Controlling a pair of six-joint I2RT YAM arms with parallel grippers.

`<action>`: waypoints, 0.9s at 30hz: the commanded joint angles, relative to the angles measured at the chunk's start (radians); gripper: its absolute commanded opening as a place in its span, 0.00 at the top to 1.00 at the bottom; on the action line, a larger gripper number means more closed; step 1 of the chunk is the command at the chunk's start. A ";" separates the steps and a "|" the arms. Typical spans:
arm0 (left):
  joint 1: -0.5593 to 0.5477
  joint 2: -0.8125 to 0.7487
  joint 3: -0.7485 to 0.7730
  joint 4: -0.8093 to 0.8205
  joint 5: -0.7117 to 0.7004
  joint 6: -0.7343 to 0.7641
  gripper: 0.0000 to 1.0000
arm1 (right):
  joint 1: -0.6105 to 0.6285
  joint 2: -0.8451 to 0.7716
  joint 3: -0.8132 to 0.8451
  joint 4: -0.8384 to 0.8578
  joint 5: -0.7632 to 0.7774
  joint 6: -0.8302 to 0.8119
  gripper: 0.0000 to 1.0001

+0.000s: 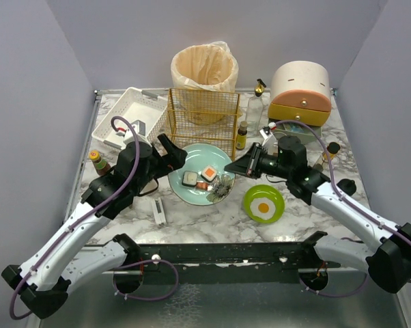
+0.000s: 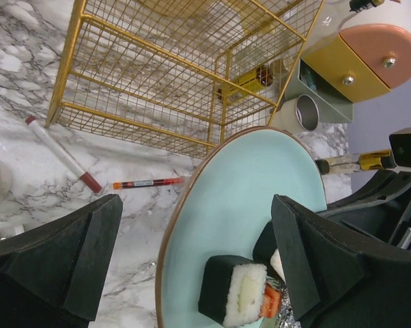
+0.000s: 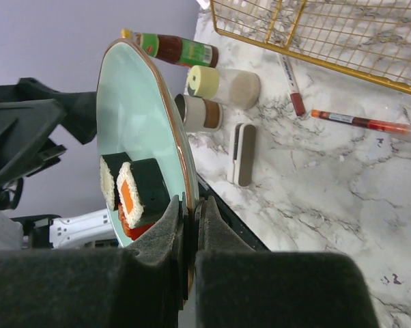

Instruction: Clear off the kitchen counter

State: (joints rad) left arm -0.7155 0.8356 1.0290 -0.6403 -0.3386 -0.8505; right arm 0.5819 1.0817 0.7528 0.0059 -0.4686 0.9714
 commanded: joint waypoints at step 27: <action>0.410 -0.038 -0.219 0.287 0.733 0.021 0.47 | -0.043 0.050 0.094 0.247 -0.131 0.111 1.00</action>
State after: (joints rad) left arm -0.3130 0.8135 0.8257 -0.3889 0.3355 -0.8303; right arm 0.5476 1.1339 0.7715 0.0849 -0.5335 1.0149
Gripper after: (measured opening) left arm 0.565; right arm 0.049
